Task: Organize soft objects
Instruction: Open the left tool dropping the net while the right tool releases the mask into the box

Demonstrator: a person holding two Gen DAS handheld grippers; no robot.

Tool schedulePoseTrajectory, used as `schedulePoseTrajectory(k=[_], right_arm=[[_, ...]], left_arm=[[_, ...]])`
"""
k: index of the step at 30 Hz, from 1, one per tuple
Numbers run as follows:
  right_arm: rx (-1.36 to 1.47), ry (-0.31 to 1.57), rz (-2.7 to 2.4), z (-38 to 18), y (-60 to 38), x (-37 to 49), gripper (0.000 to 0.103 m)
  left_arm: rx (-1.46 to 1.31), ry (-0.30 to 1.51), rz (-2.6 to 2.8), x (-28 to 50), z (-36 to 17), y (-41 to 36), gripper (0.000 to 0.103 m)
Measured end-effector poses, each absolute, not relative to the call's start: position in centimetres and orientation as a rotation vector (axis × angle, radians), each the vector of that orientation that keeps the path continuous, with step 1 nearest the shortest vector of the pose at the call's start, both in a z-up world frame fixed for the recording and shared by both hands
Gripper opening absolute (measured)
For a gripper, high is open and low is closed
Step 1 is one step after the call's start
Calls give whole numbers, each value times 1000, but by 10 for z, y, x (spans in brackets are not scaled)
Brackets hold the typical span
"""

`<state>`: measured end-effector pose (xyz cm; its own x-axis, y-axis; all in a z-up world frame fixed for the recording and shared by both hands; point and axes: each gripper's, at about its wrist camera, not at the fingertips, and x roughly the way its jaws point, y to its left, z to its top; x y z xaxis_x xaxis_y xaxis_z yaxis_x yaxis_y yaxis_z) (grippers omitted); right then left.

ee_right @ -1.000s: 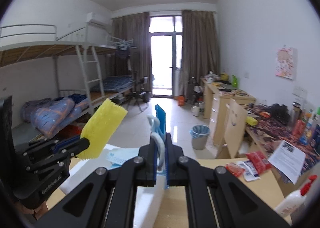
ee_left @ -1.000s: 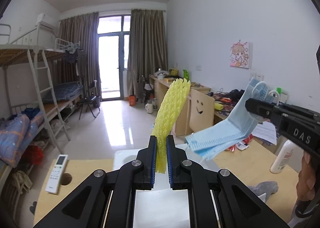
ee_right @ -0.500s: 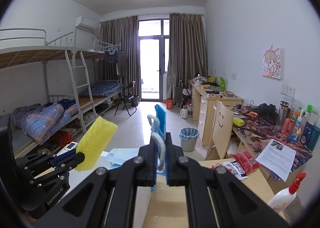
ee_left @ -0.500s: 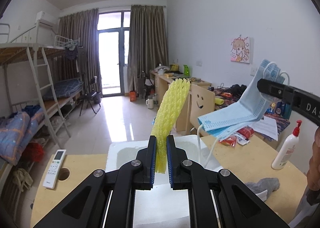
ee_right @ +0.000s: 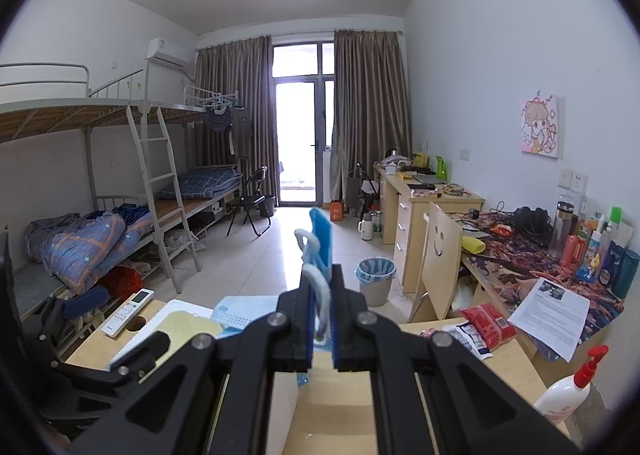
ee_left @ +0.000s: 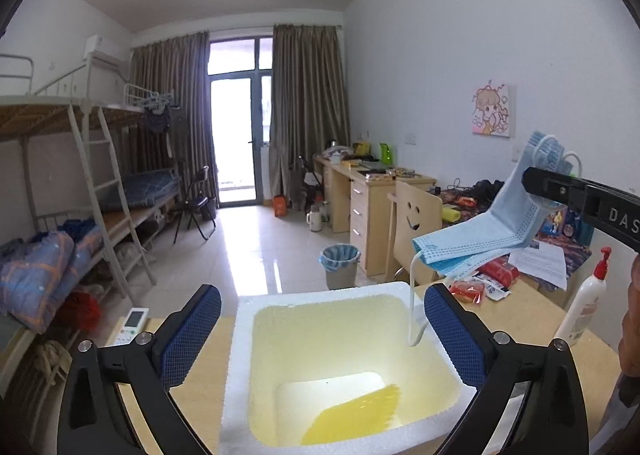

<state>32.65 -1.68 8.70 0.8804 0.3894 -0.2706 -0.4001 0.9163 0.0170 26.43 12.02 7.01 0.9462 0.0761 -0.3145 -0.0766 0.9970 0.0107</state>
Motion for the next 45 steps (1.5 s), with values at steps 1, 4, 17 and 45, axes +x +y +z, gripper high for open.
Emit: schedulePoseTrajectory(k=[1,4,17,45], right_arm=[[-41,273,416,87,-17,326,9],[-49,266,429,85,-16,324,9],[-75,289,538,72,11,321,9],[-81,381,654,52,59,326,31]], left_arm=[[3,319,74,264,70,120,102],[16,309,92,261,71,119,102],[7,293,219,235,66,154,102],[-16,264,274,210,54,189,102]])
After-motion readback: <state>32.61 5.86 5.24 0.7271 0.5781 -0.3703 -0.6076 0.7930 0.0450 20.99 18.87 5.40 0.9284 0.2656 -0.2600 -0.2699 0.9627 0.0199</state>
